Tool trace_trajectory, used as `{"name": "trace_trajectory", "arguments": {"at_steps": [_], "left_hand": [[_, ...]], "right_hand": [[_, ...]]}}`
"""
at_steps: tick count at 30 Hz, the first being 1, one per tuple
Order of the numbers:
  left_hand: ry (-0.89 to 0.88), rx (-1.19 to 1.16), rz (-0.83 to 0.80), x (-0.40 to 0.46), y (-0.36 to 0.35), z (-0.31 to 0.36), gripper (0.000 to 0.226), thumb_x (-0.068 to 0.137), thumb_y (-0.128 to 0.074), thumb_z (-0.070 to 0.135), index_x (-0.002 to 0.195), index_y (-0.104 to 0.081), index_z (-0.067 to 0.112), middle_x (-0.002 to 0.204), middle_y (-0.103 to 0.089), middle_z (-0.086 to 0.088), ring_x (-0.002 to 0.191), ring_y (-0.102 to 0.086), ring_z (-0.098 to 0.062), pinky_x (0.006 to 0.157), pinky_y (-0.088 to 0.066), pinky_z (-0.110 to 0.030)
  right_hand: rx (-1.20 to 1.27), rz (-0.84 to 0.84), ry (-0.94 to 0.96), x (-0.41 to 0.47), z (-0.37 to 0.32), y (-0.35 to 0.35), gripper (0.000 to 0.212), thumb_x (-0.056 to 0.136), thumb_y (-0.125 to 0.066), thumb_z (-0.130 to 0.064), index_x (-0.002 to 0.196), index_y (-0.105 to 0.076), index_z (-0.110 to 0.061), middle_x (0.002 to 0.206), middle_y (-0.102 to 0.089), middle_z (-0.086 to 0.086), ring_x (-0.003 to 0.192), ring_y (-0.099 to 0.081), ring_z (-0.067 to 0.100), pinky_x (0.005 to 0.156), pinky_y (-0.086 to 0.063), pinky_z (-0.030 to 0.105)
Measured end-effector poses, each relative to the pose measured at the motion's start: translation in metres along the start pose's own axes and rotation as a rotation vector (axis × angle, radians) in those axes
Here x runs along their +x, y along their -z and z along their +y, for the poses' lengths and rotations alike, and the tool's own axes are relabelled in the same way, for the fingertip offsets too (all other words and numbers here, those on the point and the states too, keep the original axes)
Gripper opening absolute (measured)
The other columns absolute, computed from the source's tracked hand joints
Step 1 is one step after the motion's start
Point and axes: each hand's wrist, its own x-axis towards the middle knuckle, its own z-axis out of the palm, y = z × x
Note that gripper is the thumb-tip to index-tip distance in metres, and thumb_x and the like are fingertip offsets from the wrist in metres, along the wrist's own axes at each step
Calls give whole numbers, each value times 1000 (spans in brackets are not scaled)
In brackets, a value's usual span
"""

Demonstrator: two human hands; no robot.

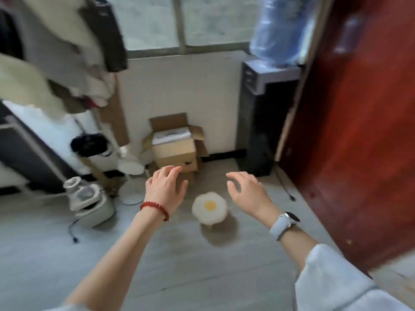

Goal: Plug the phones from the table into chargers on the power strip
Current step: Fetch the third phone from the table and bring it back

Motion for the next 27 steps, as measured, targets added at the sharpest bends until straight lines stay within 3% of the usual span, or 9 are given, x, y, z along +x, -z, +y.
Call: {"name": "trace_trajectory", "arguments": {"at_steps": [12, 22, 27], "left_hand": [[563, 212, 206, -51, 105, -281, 44, 87, -45, 47, 124, -48, 24, 131, -51, 0, 124, -42, -20, 95, -33, -40], [908, 214, 330, -14, 157, -470, 43, 87, -48, 41, 125, -49, 20, 129, -52, -4, 121, -44, -23, 100, -31, -43], [1115, 184, 395, -40, 174, -549, 41, 85, -52, 37, 123, -50, 20, 127, -52, -5, 120, -44, -25, 99, -31, -40]], "right_hand": [[-15, -433, 515, 121, -247, -218, 35, 94, -38, -33, 126, -48, -22, 134, -52, 2, 125, -43, 25, 104, -31, 39], [-73, -635, 828, 236, -422, -382, 36, 92, -41, -32, 126, -48, -20, 131, -53, 5, 122, -45, 26, 100, -38, 41], [-68, -714, 1007, 241, -513, -473, 36, 92, -42, -31, 125, -49, -19, 129, -53, 6, 122, -43, 27, 100, -36, 39]]}}
